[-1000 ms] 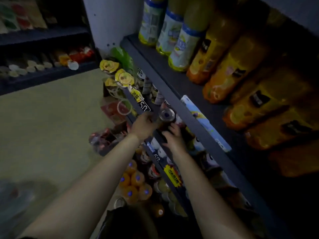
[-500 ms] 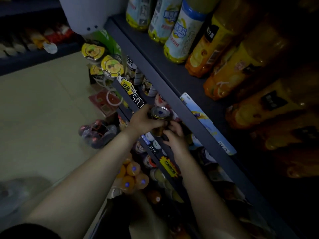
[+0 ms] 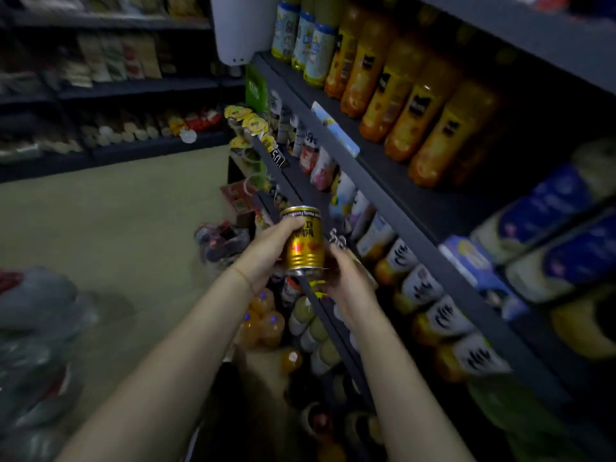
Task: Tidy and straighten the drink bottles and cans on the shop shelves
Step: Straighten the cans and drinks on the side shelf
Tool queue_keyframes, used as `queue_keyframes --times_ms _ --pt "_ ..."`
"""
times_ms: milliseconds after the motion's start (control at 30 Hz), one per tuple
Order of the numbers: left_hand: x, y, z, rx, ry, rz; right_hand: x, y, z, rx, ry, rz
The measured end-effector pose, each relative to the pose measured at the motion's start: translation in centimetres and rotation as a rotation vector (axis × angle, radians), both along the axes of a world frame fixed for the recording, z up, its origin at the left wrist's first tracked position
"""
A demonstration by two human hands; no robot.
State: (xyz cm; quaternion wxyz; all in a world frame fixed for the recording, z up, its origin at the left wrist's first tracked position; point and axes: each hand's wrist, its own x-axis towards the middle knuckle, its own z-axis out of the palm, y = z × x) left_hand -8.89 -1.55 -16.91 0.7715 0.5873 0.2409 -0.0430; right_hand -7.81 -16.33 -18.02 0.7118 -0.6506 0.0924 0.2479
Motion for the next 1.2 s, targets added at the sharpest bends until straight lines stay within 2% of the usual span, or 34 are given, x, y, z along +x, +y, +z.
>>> queue_keyframes --times_ms 100,233,467,633,700,867,1000,1200 --pt "-8.8 -5.7 1.8 0.020 -0.044 0.072 -7.9 -5.7 1.7 0.060 -0.050 0.138" --pt "-18.0 -12.6 4.8 0.080 -0.091 0.062 -17.2 -12.5 4.9 0.105 -0.110 0.229" --pt "-29.7 -23.2 8.9 0.072 -0.174 -0.118 -28.5 -25.0 9.5 0.059 -0.259 0.030" --pt "-38.8 -31.1 6.0 0.025 -0.143 -0.321 -37.2 -33.2 9.7 0.011 -0.339 -0.170" --pt "-42.5 -34.3 4.5 -0.042 -0.128 -0.314 -41.1 -35.8 9.0 -0.027 -0.337 -0.208" --pt "-49.6 -42.0 4.6 -0.202 -0.157 -0.138 -51.4 -43.3 8.2 -0.199 -0.221 -0.178" --pt "-52.9 -49.5 7.1 -0.203 -0.239 -0.236 -57.6 -50.2 9.6 -0.299 -0.204 -0.127" --pt "-59.2 -64.8 10.9 -0.121 -0.416 -0.387 -64.6 -63.5 13.0 -0.329 -0.323 -0.179"
